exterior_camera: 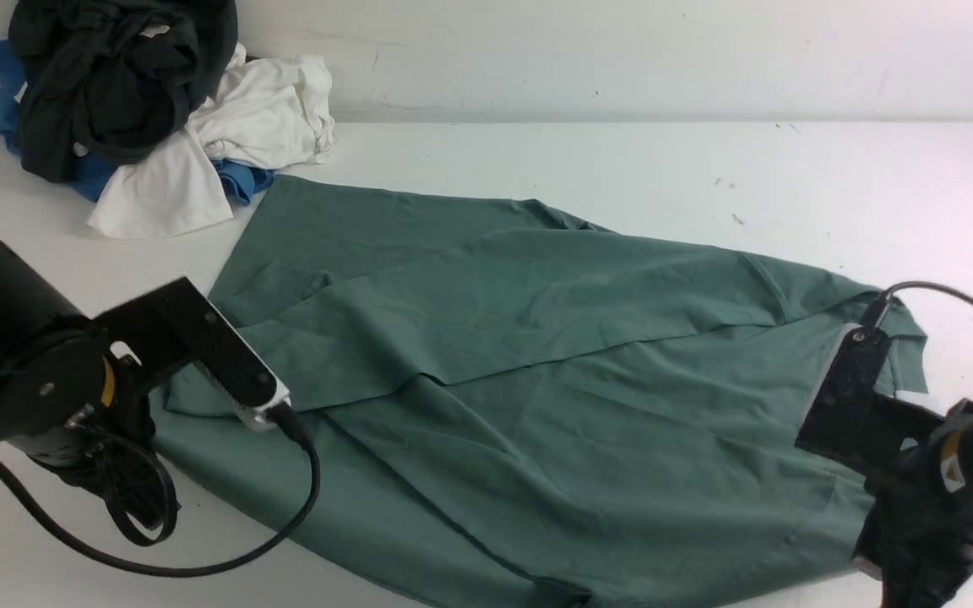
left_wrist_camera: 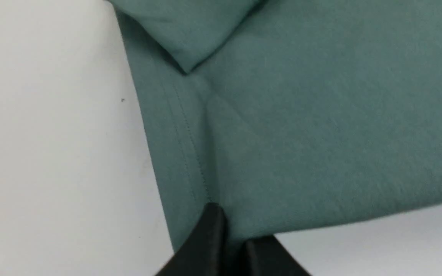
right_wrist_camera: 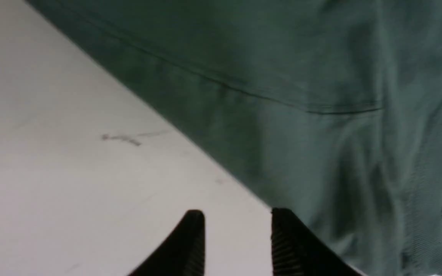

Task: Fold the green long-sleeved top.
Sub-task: Use both arms simultaneously to clamp the lower edge of the clothing fabric, then use both arms to drag the lower edge of the fabric forward and fold it over the upper edge

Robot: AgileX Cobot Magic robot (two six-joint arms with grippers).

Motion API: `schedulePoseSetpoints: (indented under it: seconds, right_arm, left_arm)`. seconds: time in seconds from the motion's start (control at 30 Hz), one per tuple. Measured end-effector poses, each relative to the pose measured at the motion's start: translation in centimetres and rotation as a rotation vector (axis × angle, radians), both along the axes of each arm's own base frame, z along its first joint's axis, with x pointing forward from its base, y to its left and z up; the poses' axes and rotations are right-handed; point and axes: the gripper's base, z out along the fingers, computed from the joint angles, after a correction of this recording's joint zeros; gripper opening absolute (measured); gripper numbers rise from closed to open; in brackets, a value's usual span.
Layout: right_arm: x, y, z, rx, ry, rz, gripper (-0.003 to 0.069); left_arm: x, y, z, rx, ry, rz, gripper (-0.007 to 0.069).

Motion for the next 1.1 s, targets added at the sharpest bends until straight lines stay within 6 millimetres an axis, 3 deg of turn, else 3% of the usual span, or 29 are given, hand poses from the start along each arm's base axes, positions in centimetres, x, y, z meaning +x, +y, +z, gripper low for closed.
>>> schedulePoseSetpoints:
  seconds: [0.03, 0.13, 0.23, 0.3, 0.47, 0.53, 0.57, 0.63, 0.73, 0.87, 0.97, 1.03, 1.1]
  right_arm:
    - [0.1, 0.0, -0.1, -0.002, -0.001, 0.0, 0.0328]
    - [1.0, 0.1, -1.8, -0.048, 0.014, 0.028, 0.048]
    - [1.7, 0.1, -3.7, -0.118, 0.042, 0.082, 0.0559]
    - [2.1, 0.1, -4.1, -0.131, 0.036, 0.088, 0.0556]
    - [2.6, 0.2, -4.1, -0.111, -0.002, 0.022, 0.0382]
    - [2.7, 0.1, -4.2, -0.106, -0.002, -0.023, 0.0246]
    - [2.7, 0.0, -3.9, -0.114, 0.009, -0.069, 0.0134]
    - [2.8, -0.4, -2.6, -0.143, 0.02, -0.147, 0.0033]
    - [2.8, -0.8, -0.6, -0.166, -0.002, -0.208, 0.0001]
    - [4.3, -1.7, 4.8, -0.11, -0.17, -0.27, -0.0001]
    - [6.9, -2.8, 7.4, -0.008, -0.307, -0.325, -0.0001]
    - [10.0, -3.8, 8.5, 0.099, -0.396, -0.388, -0.0001]
    - [12.4, -4.2, 8.3, 0.155, -0.43, -0.414, -0.0001]
  left_arm:
    - [0.0, 0.0, 0.1, -0.003, -0.004, 0.001, 0.0005]
    - [-0.1, 0.2, 0.5, -0.021, -0.023, 0.013, 0.0005]
    - [-0.2, 0.2, 0.6, -0.024, -0.026, 0.014, 0.0005]
    - [-0.2, 0.2, 0.6, -0.025, -0.025, 0.015, 0.0005]
    - [-0.2, 0.2, 0.5, -0.037, -0.02, 0.02, 0.0005]
    - [-0.4, 0.1, 0.5, -0.05, -0.009, 0.032, 0.0005]
    - [-0.7, 0.2, 0.6, -0.058, 0.017, 0.052, 0.0005]
    - [-1.3, 0.2, 1.4, -0.088, 0.045, 0.091, 0.0005]
    - [-1.5, 0.0, 2.8, -0.128, 0.052, 0.123, 0.0005]
    - [0.0, -0.7, 7.7, -0.218, -0.049, 0.144, 0.0006]
    - [2.7, -1.0, 9.6, -0.266, -0.092, 0.172, 0.0006]
    - [6.2, -1.0, 10.3, -0.292, -0.113, 0.207, 0.0006]
    - [9.9, -0.5, 9.7, -0.296, -0.125, 0.241, 0.0006]
